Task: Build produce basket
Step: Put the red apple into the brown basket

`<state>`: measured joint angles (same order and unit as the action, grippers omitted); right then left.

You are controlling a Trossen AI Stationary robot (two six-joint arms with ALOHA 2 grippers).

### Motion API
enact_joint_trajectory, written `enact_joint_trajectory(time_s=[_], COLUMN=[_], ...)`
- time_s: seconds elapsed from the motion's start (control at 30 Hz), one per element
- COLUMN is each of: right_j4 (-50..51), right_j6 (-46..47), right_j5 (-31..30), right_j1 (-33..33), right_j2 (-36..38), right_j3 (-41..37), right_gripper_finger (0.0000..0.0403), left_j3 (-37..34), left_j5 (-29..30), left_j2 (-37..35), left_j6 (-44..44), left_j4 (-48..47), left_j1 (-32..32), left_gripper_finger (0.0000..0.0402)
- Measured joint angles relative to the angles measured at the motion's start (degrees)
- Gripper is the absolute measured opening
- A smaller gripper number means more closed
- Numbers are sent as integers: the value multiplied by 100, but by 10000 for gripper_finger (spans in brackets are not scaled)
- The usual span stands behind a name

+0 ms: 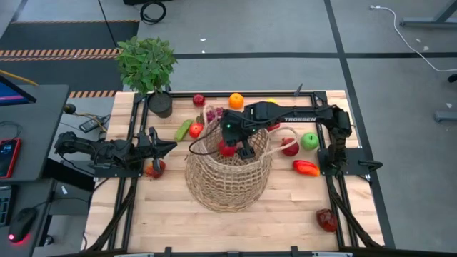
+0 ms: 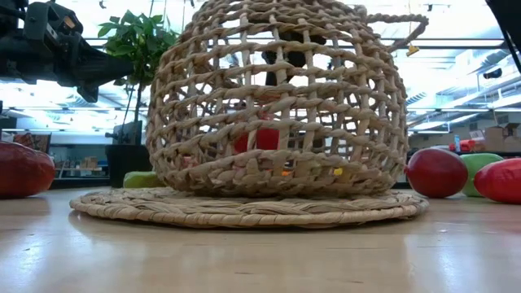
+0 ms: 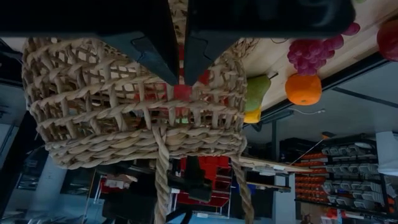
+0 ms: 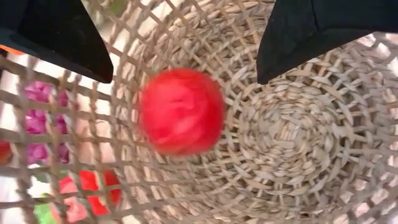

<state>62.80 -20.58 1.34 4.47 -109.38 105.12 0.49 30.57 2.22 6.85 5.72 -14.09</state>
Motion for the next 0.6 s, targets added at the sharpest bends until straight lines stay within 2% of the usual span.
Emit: enact_joint_trajectory(time_s=[0.23,0.3,0.43,0.5,0.6], right_j4=[89,267,530,702,933], right_j6=[-13,-13,-15,-15,15], right_j5=[20,20,-47,-192,-306], right_j1=[4,1,18,53,131], right_j2=[-2,-2,4,11,12], right_j3=[-33,-2,225,468,986], right_gripper_finger=[400,400,400,400,400], left_j3=[0,-1,0,-1,0], left_j5=[11,13,25,32,33], left_j2=[2,2,0,0,0], left_j6=[23,633,2465,2884,3073], left_j4=[17,239,771,924,1074], left_j1=[4,4,5,14,15], left_gripper_finger=[34,36,34,31,28])
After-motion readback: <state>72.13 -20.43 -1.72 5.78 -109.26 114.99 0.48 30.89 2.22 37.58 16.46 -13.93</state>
